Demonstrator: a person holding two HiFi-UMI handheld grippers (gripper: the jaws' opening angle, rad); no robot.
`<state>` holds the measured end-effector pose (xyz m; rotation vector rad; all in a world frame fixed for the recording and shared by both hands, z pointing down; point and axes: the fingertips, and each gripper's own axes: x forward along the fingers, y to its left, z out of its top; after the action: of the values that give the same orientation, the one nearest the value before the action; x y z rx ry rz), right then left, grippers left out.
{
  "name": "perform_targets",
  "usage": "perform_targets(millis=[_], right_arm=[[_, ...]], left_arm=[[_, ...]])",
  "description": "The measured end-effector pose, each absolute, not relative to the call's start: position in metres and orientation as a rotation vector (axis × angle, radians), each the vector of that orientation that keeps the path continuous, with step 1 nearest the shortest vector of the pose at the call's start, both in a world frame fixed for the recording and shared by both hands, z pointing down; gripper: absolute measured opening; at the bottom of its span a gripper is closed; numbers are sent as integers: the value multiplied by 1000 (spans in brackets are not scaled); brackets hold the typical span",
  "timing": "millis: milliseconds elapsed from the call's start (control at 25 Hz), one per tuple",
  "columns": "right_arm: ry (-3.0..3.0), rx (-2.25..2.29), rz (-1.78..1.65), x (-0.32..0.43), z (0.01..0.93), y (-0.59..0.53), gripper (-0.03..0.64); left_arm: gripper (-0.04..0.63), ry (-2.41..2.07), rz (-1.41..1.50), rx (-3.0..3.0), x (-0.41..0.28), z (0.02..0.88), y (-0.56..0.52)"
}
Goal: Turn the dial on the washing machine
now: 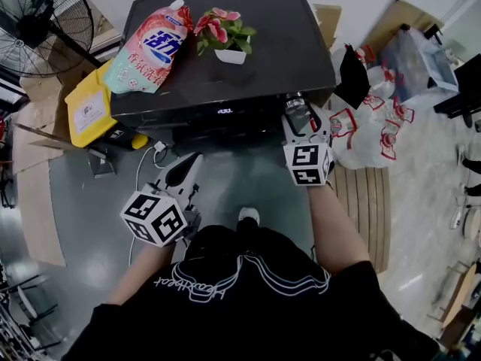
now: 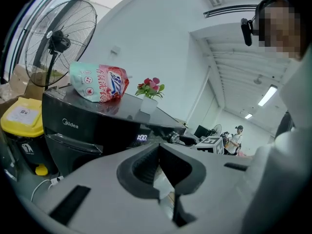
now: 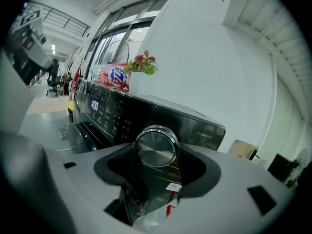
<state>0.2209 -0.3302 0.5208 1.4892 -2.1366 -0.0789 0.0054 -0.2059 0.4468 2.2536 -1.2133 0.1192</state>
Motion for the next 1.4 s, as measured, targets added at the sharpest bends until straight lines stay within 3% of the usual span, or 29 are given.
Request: perform_targets(millis=[280, 760, 1160, 1240, 1320, 1400], right_arm=[[-2241, 1542, 129, 223, 521, -332, 273], [-2235, 1502, 169, 220, 520, -330, 275], [-2587, 1314, 251, 184, 431, -292, 267], [-2630, 1301, 282, 177, 413, -280, 227], [-2662, 1330, 344, 174, 399, -267, 135], [-2690, 1359, 394, 170, 386, -254, 84]], left_arm=[[5, -1197, 131, 2253, 10, 443, -213], [5, -1154, 165, 2280, 26, 438, -220], [5, -1136, 160, 2337, 21, 405, -224], [5, -1124, 154, 2359, 18, 394, -224], [5, -1104, 158, 2385, 15, 384, -221], [5, -1071, 161, 2414, 14, 372, -218]])
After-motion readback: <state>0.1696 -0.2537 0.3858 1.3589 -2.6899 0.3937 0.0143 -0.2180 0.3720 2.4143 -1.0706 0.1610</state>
